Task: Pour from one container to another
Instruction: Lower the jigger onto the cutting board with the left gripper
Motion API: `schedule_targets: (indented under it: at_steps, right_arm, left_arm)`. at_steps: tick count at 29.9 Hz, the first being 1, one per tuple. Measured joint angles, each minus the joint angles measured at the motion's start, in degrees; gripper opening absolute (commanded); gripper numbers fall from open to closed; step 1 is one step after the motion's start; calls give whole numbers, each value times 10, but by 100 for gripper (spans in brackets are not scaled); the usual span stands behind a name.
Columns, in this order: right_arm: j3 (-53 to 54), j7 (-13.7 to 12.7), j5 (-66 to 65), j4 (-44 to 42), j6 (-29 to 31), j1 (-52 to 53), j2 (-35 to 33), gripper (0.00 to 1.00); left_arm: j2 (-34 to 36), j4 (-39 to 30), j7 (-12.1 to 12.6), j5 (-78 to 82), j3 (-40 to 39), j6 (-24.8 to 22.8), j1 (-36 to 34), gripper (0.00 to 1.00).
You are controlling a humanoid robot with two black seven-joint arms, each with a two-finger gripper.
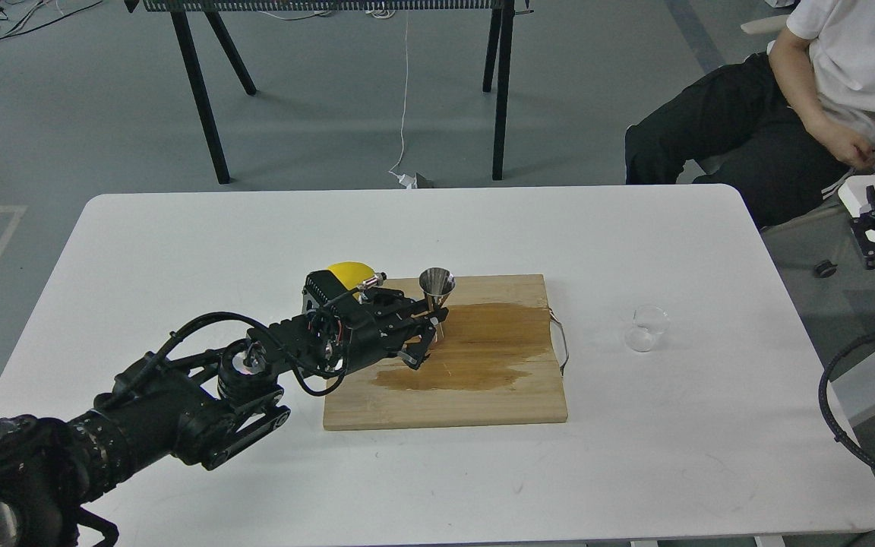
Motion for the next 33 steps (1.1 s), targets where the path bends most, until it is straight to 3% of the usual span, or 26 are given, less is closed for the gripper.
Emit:
schedule_targets:
  at_steps: [11,16,26,30,33]
  right_arm:
    - [-1,1,0,-5,0,-2,0,100]
    - [-1,1,0,-5,0,-2,0,100]
    - [-1,1,0,-5,0,-2,1,100]
    - [-1,1,0,-5,0,-2,1,100]
    - [-1,1,0,-5,0,-2,1,100]
  left_arm:
    - [-25,5,22,0,2,0,8,19]
    - [-26,6,24,0,1,0,12,38]
    - [-25,4,24,0,2,0,16,52]
    - [-21,-5,22,0,-1,2,22,76]
    - [-17,-12,17,0,2,21,24,78]
